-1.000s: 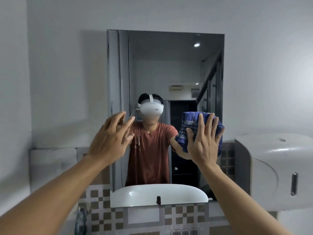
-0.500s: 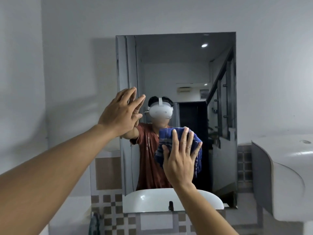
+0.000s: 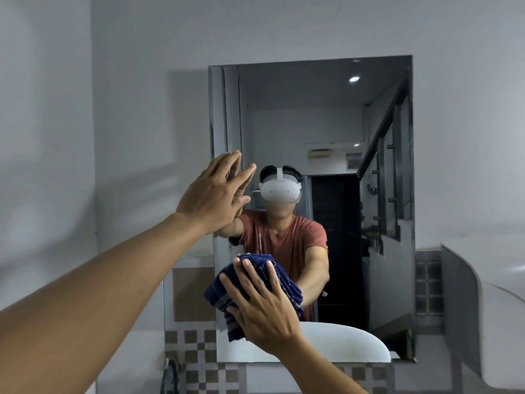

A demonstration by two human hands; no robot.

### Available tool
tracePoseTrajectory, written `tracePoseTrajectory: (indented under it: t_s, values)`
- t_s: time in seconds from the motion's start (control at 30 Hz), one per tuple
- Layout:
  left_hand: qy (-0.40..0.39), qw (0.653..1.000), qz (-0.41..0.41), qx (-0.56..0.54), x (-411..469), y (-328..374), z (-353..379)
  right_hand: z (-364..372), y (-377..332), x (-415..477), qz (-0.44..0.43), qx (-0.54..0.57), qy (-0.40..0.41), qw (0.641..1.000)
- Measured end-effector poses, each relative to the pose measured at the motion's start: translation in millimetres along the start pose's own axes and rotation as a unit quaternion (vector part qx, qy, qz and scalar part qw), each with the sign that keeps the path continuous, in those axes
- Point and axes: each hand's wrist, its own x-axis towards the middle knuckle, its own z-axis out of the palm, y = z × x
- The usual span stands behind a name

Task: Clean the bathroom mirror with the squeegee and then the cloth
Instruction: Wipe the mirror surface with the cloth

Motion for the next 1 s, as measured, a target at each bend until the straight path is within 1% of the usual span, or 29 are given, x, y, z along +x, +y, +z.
tracePoseTrajectory:
  t_s: [0.07, 0.17, 0.27, 0.37, 0.47, 0.57, 0.67, 0.8, 0.9, 1.0]
  values:
    - [0.019, 1.000, -0.014, -0.013, -6, 6, 0, -7, 17, -8, 0.016, 0.005, 0.006, 1.000]
    - [0.038, 0.998, -0.024, -0.040, -25, 21, 5, -20, 50, -16, 0.083, 0.004, 0.017, 0.996]
    - [0.010, 0.999, -0.006, -0.047, -44, 35, 17, -32, 88, -21, 0.155, -0.001, 0.026, 0.987]
    - [-0.018, 0.999, -0.013, -0.047, -50, 40, 25, -45, 124, -23, 0.206, -0.007, 0.036, 0.978]
    - [-0.023, 0.999, -0.018, -0.034, -49, 41, 27, -55, 155, -29, 0.260, -0.012, 0.060, 0.964]
    - [-0.018, 0.999, -0.021, -0.037, -50, 42, 27, -57, 174, -43, 0.333, 0.009, 0.078, 0.940]
    - [-0.013, 0.999, -0.022, -0.046, -52, 43, 27, -50, 172, -63, 0.397, 0.036, 0.085, 0.913]
    - [-0.013, 0.998, -0.022, -0.052, -51, 42, 26, -32, 152, -96, 0.440, 0.123, 0.093, 0.885]
    - [0.011, 0.999, -0.021, -0.049, -50, 39, 23, -18, 130, -117, 0.457, 0.101, 0.068, 0.881]
    - [0.024, 0.998, -0.047, -0.044, -51, 32, 23, -9, 101, -120, 0.447, 0.096, 0.064, 0.887]
